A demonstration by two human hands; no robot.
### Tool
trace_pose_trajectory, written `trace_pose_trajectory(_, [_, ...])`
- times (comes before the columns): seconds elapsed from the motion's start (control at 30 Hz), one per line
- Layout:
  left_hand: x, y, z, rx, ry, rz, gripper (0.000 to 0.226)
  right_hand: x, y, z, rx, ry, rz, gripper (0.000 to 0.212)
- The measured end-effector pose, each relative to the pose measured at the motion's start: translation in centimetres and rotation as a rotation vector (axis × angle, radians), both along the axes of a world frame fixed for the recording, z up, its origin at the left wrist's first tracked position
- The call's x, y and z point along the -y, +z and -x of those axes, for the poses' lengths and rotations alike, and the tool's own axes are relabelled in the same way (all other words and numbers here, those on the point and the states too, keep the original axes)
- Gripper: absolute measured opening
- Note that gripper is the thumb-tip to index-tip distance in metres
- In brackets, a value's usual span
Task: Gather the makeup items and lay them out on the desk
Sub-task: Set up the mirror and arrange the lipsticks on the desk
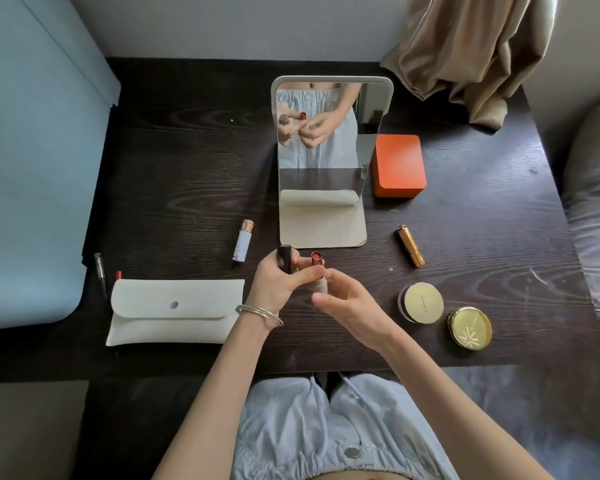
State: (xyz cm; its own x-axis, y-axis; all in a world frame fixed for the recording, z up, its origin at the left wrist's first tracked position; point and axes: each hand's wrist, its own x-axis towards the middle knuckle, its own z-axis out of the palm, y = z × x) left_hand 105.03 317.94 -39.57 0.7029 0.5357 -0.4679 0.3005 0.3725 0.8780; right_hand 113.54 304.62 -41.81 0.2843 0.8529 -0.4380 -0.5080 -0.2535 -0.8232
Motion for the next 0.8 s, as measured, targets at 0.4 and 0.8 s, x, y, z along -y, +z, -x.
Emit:
trace_pose_trajectory(0.4, [-0.3,0.0,-1.0,0.008,0.036,-0.074,0.03,-0.4,-0.5,1.2,-0.475,-0.292,-0.08,0.03])
trace_pose_trajectory(0.8, [-0.5,-0.4,-0.7,0.019,0.036,-0.124,0.026,-0.7,0.0,0.8,-0.353,-0.253,-0.052,0.031])
